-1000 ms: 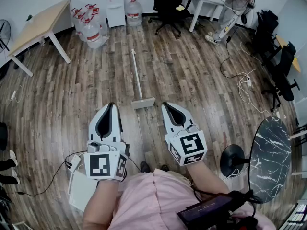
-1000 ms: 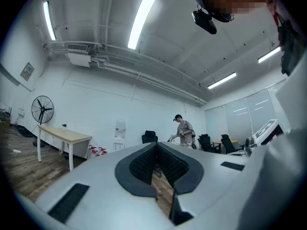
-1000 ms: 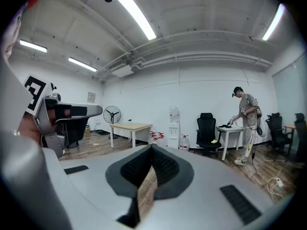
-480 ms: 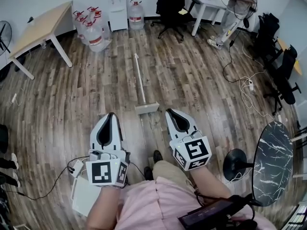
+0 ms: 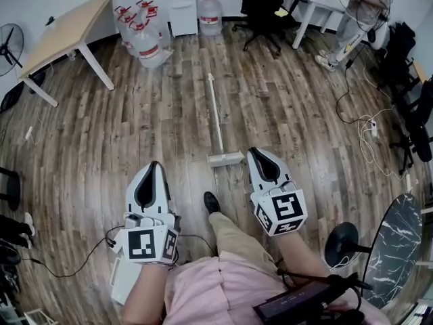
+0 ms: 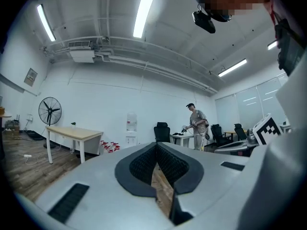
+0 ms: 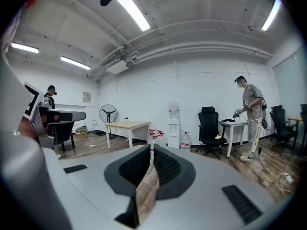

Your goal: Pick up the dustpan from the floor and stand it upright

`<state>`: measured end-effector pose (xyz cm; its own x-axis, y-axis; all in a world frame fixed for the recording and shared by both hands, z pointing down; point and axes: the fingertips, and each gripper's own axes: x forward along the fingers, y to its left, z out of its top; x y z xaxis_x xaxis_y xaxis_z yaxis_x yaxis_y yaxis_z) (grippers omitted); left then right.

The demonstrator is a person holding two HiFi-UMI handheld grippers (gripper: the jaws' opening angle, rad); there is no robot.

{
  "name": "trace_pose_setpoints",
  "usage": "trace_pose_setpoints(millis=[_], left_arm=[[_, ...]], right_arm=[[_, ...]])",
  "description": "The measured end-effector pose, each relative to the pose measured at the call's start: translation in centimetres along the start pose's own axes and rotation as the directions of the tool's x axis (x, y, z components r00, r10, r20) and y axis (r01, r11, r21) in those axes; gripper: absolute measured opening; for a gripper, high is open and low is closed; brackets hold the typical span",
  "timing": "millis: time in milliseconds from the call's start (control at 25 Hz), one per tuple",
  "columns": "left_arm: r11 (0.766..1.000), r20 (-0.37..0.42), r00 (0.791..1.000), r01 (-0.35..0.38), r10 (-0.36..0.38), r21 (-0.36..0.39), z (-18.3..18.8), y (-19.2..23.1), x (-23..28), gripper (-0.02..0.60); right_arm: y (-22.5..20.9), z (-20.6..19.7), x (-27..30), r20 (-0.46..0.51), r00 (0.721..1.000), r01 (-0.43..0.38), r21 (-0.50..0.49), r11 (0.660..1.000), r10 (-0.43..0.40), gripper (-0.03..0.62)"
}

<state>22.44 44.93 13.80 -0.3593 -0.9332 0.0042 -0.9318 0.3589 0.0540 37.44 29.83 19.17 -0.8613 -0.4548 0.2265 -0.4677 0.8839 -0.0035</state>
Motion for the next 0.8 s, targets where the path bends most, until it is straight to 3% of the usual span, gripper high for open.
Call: trace_pose_setpoints(millis=[240, 480, 800], left_arm=[[1.000, -0.031, 0.999, -0.011, 0.012, 0.010, -0.3, 5.1, 8.6, 0.014], [0.999, -0.030, 0.998, -0.048, 0.048, 0.015, 0.4, 9.9, 15.9, 0.014], [0.997, -0.011, 0.997, -0.070, 0.070, 0.019, 1.2, 13.5, 21.6, 0.014]], right_arm=[[-2.8, 1.6, 10.8, -0.014, 0.999, -0.049, 0.015, 0.999, 0.049, 0.101], [-5.2, 4.7, 19.7, 0.008, 0.998, -0.058, -0.006, 0.998, 0.058, 0.103], [-7.0, 6.9, 26.5, 0.020, 0.998, -0.056, -0.015, 0.998, 0.056, 0.095]])
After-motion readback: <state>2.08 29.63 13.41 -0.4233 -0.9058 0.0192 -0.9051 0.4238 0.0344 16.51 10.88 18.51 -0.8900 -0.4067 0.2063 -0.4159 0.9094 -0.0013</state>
